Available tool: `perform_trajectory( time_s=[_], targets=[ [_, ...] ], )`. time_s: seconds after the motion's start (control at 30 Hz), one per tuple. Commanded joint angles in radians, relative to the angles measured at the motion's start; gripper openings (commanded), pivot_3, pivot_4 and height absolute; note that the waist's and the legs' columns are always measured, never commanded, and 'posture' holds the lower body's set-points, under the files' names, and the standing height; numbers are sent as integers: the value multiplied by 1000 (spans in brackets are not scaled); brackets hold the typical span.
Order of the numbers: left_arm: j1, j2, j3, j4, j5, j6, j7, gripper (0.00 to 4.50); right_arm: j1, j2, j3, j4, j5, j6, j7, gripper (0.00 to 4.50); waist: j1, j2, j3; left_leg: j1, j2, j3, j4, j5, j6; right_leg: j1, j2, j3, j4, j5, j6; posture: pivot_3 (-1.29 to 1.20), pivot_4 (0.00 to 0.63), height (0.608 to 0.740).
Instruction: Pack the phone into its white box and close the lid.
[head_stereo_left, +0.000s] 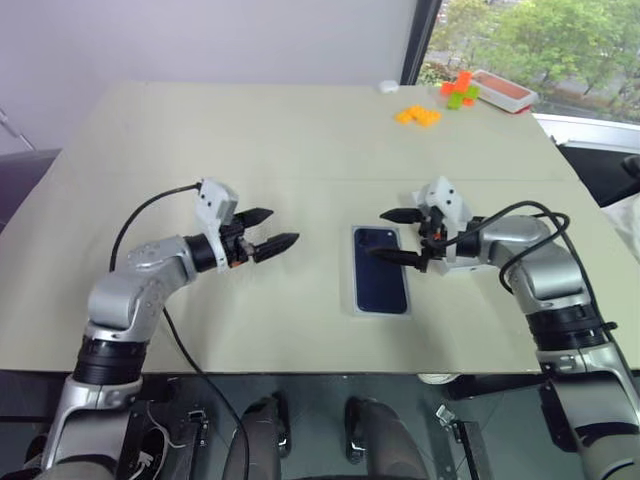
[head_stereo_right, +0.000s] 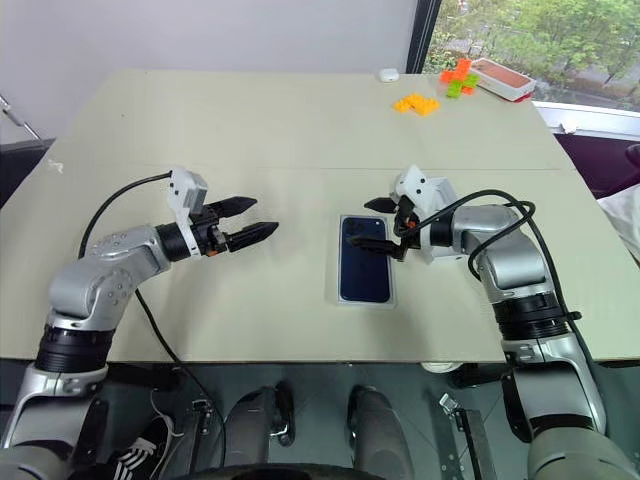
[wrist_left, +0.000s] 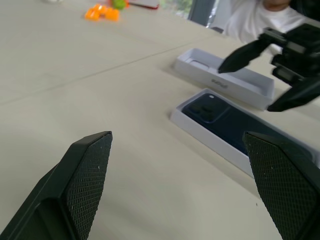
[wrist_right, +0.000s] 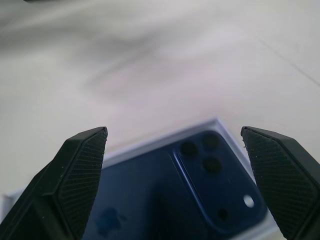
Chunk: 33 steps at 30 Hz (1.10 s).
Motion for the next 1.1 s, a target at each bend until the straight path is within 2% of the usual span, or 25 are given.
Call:
perform_trajectory(
  time_s=[0.03,0.17,0.23,0.4,0.53,0.7,0.83,0.93,1.1],
  targets=[
    [31,2,49,-24,-33,-66,-73,4389,-50,-27,-16,38,-49,75,-88,4500,-1,0,0,0,0,0,1,0,0,0,1,0,0,0,0,0,150,740],
    [53,-10,79,-33,-58,-87,-93,4389,-94,-30,-40,22,-50,287,-194,4500,-3,0,0,0,0,0,2,0,0,0,1,0,2,0,0,0,150,740],
    [53,-18,88,-23,-56,-100,-91,4389,-113,-50,-50,-4,-32,378,-199,4500,-2,0,0,0,0,-1,3,0,0,0,1,0,3,0,0,0,150,740],
    [63,-13,80,-19,-36,-125,-110,4389,-160,-119,-9,-5,-73,501,-225,4500,-1,1,0,0,0,-1,4,0,0,1,2,-1,4,0,0,0,150,740],
    [62,-11,79,-21,-30,-140,-113,4389,-260,-109,-7,66,-69,640,-267,4500,-6,1,0,0,0,0,5,0,1,1,3,0,4,0,0,0,150,740],
    [66,-25,69,-18,-22,-145,-104,4389,-307,-95,63,117,-102,658,-290,4500,-4,1,0,0,0,-1,4,0,1,1,6,-1,4,0,0,0,150,740],
    [78,-41,57,-29,-5,-145,-80,4389,-381,-33,34,237,-88,730,-334,4500,-4,1,0,0,0,0,5,2,3,1,7,-1,4,0,1,0,150,740],
    [87,-49,54,-41,0,-138,-58,4389,-444,-19,120,336,-124,842,-354,4500,-6,1,0,0,0,0,6,2,3,1,7,-1,6,0,1,0,150,740],
    [104,-57,45,-58,3,-125,-28,4389,-524,-1,179,448,-153,777,-338,4500,-5,2,0,0,0,0,6,1,2,1,6,-1,7,0,1,0,150,740]
  ],
)
